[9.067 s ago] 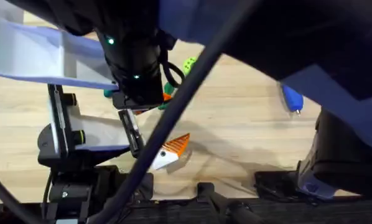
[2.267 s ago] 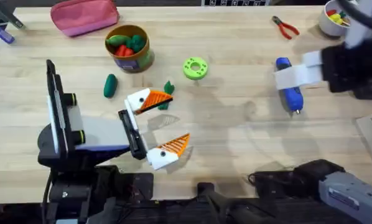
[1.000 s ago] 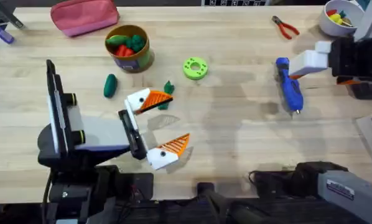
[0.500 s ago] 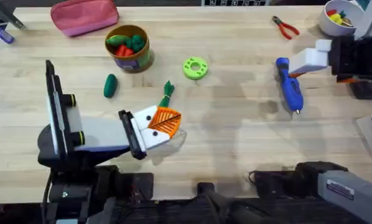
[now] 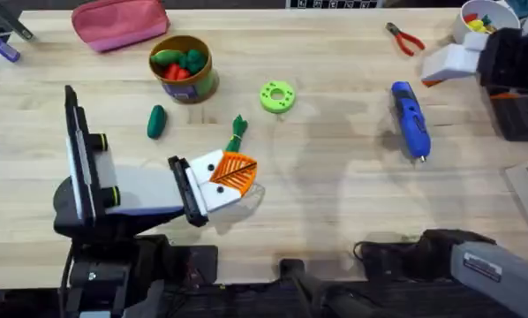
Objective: Pick up the gripper from the table and insert it into the empty holder that is missing its gripper. Then pick up a screw, insert it into the mounting hole, and use the screwdriver to tighten it. Finally, clean up the table by picking up the vegetable and placing it into the bucket.
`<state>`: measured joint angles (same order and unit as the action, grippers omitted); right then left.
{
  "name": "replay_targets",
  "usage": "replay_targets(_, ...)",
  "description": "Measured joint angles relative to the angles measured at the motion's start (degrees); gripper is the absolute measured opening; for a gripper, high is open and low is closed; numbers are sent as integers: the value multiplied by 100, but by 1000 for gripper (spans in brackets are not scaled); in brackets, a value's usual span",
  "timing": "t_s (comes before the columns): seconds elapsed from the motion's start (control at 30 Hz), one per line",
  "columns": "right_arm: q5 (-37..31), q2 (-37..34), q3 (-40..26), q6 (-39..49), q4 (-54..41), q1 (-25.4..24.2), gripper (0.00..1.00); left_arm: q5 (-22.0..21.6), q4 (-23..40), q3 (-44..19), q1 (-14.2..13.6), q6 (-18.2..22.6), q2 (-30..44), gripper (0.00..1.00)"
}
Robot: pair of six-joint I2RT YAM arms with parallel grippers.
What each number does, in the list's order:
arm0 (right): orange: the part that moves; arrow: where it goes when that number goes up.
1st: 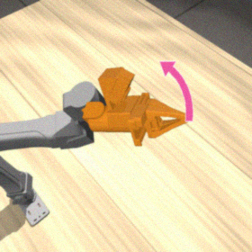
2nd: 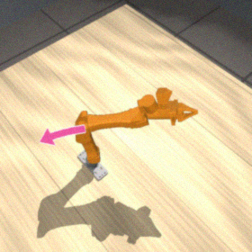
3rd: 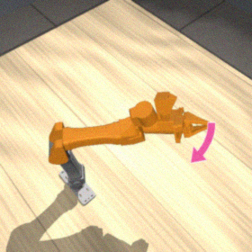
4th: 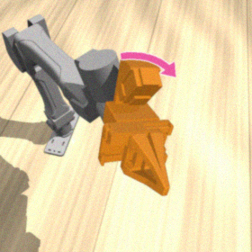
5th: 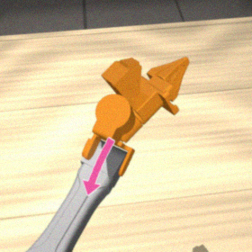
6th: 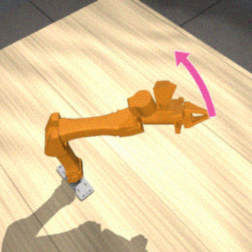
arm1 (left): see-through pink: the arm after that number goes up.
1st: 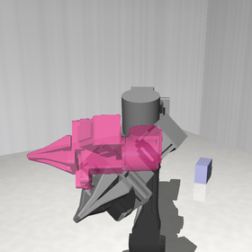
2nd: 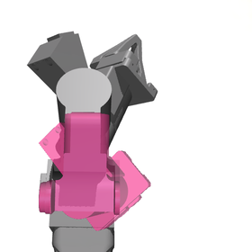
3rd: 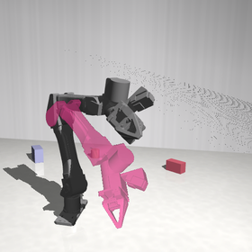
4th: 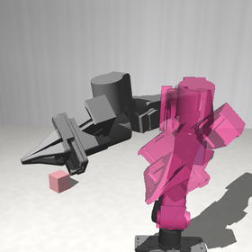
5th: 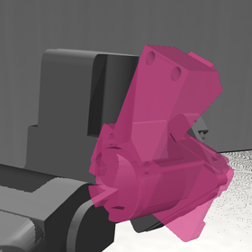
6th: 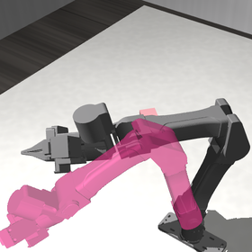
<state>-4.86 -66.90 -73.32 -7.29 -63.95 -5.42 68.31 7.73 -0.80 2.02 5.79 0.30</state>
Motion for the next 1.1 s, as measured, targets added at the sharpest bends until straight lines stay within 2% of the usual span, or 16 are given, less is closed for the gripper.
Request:
replay_targets(0.1, 0, -169, 0, 84, 32, -162, 994, 0, 0, 0, 0, 0, 0, 14)
replay_targets(0.27, 2, -846, 0, 269, 297, -292, 994, 0, 2, 0, 0, -1, 0, 14)
replay_targets(0.43, 5, -1485, 0, 574, 664, -307, 994, 0, 0, 0, 0, 1, 0, 14)
replay_targets(0.8, 15, -2302, 0, 908, 986, -307, 993, 0, 0, 0, 0, 1, 0, 14)
replay_targets(0.87, 15, -2545, 0, 1026, 1026, -307, 994, 0, 0, 0, 0, 0, 0, 14)
replay_targets(0.9, 15, -2885, 0, 1112, 1200, -307, 994, 0, 2, 0, 0, 0, 0, 14)
replay_targets(1.1, 17, -3356, 0, 1204, 1512, -307, 993, 0, 0, 0, 0, 0, 1, 14)
